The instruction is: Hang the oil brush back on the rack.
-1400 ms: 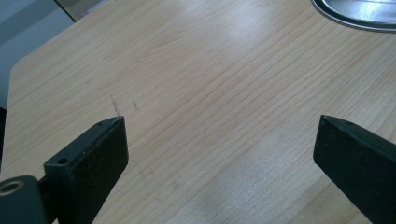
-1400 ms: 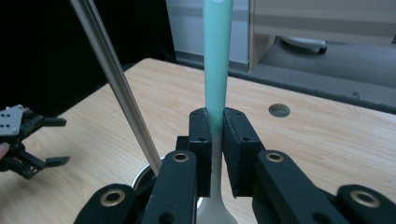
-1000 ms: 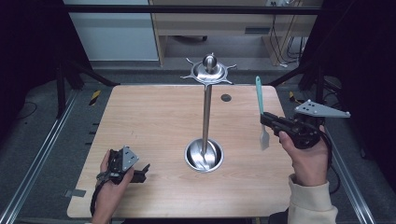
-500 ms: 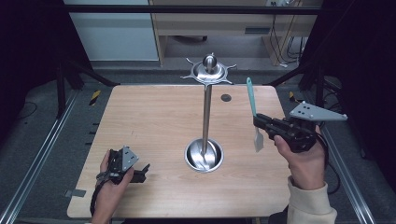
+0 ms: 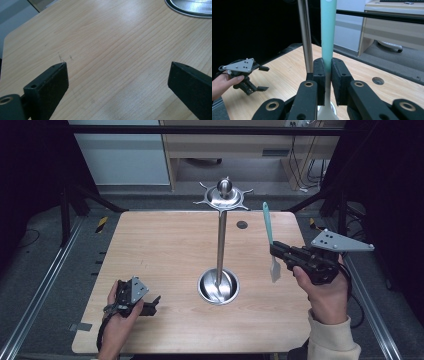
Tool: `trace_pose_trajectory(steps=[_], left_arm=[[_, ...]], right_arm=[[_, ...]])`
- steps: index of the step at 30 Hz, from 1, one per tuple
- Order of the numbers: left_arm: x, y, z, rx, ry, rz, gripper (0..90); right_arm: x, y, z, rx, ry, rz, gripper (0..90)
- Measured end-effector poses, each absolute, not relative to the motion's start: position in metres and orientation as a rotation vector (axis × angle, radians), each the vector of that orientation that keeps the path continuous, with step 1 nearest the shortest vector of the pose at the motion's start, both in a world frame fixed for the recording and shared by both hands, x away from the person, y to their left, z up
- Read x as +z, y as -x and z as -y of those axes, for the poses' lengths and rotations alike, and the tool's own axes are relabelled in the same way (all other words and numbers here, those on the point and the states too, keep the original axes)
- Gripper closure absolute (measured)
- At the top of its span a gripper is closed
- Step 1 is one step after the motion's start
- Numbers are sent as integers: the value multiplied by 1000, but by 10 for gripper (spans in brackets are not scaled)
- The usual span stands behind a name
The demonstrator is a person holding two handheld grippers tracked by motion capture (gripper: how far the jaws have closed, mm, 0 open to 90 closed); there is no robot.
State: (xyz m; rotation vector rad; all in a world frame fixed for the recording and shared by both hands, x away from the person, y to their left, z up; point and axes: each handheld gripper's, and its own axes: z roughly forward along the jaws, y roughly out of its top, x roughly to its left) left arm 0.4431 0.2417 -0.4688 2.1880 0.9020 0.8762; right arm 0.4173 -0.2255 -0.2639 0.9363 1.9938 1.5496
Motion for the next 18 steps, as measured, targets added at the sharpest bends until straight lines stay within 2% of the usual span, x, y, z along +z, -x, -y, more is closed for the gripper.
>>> trace_pose_trajectory(steps=[18], left_arm=[[-469,-443,-241,874,-2192,-898,28]], right_arm=[[-264,-416,218,1552,-892,-2010,823]])
